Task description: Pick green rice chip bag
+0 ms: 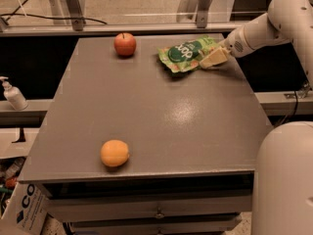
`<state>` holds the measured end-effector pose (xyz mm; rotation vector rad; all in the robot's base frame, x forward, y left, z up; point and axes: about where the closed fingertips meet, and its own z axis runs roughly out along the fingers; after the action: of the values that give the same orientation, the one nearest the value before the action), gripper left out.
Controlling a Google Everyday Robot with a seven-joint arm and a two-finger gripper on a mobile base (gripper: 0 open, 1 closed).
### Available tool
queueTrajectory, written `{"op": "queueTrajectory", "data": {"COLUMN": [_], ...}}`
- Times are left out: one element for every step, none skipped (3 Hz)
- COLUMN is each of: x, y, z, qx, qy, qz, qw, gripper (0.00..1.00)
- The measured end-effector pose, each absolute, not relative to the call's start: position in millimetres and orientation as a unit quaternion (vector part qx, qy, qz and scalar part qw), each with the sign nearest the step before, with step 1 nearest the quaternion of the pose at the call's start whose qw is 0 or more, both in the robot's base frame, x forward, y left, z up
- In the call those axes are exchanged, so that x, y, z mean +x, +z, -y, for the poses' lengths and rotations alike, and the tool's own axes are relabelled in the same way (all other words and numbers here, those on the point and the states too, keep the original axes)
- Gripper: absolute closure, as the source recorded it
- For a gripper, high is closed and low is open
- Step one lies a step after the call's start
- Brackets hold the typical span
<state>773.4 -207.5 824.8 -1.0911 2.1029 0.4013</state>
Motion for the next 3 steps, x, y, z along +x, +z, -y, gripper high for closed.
{"op": "queueTrajectory", "data": {"x": [769.9, 763.3, 749.7], "y": [822.5, 835.5, 862.9], "z": [208.1, 204.0, 191.7], "qx": [-0.422, -0.420, -0.420], "qy": [0.160, 0.169, 0.192], "qz": [-0.817, -0.810, -0.795], "qw": [0.360, 0.372, 0.394], "gripper": [0.88, 1.00, 1.00]}}
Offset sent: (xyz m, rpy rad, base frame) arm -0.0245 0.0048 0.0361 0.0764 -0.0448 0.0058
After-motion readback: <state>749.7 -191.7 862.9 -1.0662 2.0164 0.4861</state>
